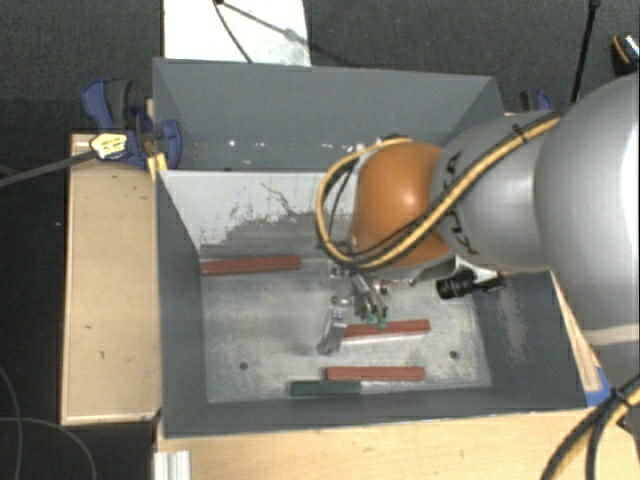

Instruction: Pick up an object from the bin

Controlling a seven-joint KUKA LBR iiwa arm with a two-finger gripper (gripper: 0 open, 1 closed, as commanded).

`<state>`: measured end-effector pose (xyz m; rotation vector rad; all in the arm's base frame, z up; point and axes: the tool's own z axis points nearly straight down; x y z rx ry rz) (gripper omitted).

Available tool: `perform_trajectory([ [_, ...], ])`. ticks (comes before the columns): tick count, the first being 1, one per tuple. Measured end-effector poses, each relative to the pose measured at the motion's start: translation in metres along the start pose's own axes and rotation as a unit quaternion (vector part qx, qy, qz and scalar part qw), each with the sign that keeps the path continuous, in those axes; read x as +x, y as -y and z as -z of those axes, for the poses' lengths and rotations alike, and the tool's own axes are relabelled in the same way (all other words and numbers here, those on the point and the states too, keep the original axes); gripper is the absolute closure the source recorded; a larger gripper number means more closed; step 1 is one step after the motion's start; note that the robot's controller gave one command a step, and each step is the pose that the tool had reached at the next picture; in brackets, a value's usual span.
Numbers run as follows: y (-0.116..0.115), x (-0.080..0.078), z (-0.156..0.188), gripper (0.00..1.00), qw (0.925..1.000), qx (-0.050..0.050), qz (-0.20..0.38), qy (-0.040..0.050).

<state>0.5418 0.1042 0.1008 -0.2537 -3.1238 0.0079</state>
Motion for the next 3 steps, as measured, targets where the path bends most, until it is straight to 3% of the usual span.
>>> perform_trajectory([
  [1, 0.124, 0.003, -0.031, 0.0, 0.9958, -0.002, 0.091, 0.0053],
  [2, 0.12, 0.004, -0.031, 1.0, 0.9958, -0.003, 0.091, 0.0046],
  [3, 0.126, 0.007, 0.149, 1.0, 0.9742, -0.001, 0.226, 0.009],
])
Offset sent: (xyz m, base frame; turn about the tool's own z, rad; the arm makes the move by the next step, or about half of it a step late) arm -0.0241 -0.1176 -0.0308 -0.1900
